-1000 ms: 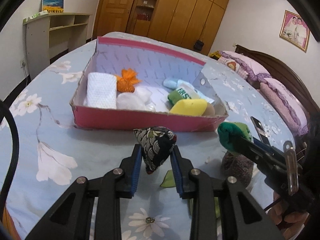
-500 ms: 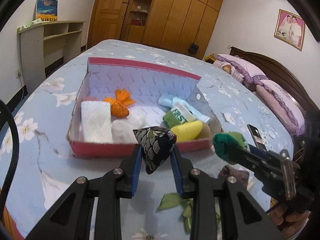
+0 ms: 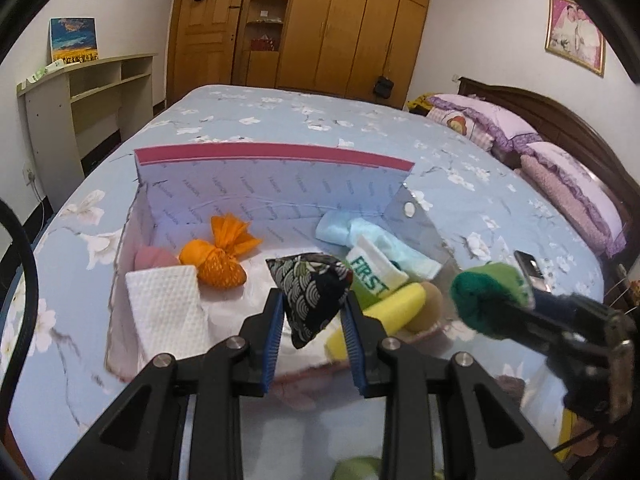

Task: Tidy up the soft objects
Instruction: 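Carry the black pouch with the left tool while the right tool carries the sock toward the box, then open the left tool to drop the pouch while the right tool releases the sock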

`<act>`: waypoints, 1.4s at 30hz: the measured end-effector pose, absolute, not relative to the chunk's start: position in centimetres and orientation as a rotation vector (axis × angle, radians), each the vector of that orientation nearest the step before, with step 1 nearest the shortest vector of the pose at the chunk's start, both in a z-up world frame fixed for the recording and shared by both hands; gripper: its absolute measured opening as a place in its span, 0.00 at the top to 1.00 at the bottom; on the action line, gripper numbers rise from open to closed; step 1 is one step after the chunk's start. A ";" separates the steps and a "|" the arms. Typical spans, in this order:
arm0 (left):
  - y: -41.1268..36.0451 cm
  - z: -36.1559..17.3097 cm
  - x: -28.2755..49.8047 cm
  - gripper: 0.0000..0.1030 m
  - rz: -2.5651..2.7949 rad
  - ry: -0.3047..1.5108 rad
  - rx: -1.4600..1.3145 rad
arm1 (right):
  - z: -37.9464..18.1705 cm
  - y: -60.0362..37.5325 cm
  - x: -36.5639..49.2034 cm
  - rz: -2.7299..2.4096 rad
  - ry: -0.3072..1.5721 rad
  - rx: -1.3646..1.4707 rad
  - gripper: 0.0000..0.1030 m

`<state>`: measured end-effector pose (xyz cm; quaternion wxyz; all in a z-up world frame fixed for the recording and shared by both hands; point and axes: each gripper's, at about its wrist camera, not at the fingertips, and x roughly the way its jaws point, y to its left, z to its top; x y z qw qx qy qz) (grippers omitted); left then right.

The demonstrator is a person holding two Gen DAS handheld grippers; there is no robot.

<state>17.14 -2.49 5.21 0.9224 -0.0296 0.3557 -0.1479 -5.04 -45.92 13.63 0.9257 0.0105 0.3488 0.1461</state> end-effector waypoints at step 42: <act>-2.7 0.9 19.5 0.70 -0.290 0.803 -0.063 | 9.7 -45.6 8.4 0.186 0.728 0.006 0.66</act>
